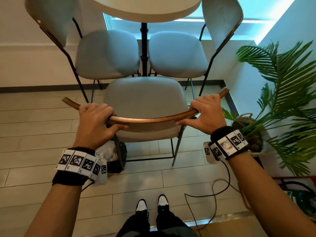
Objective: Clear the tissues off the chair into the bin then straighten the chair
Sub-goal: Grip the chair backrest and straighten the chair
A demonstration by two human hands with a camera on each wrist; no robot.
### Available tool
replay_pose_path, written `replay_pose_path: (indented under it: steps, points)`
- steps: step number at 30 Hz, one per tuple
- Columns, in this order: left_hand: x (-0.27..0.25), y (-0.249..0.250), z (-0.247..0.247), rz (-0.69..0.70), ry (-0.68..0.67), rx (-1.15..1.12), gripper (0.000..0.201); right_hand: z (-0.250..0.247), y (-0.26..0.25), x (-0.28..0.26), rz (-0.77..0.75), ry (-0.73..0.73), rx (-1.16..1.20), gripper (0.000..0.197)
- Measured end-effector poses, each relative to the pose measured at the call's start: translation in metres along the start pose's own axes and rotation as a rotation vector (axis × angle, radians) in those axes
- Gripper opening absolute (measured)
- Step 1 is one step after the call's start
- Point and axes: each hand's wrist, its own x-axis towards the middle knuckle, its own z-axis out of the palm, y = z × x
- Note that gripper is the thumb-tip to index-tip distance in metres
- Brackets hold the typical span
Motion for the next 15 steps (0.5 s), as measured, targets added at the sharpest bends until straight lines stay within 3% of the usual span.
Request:
replay_pose_path:
  steps: [9, 12, 15]
  points:
    - [0.0, 0.001, -0.003, -0.012, -0.048, 0.004, 0.042, -0.005, -0.004, -0.002, 0.012, -0.032, -0.019, 0.058]
    - [-0.011, 0.009, -0.005, -0.004, -0.054, -0.009, 0.059, -0.011, -0.011, -0.007, 0.009, -0.081, 0.038, 0.053]
    - [-0.042, 0.014, -0.004, -0.082, -0.031, -0.078, 0.073, -0.02, -0.024, -0.025, 0.0, -0.087, 0.235, 0.048]
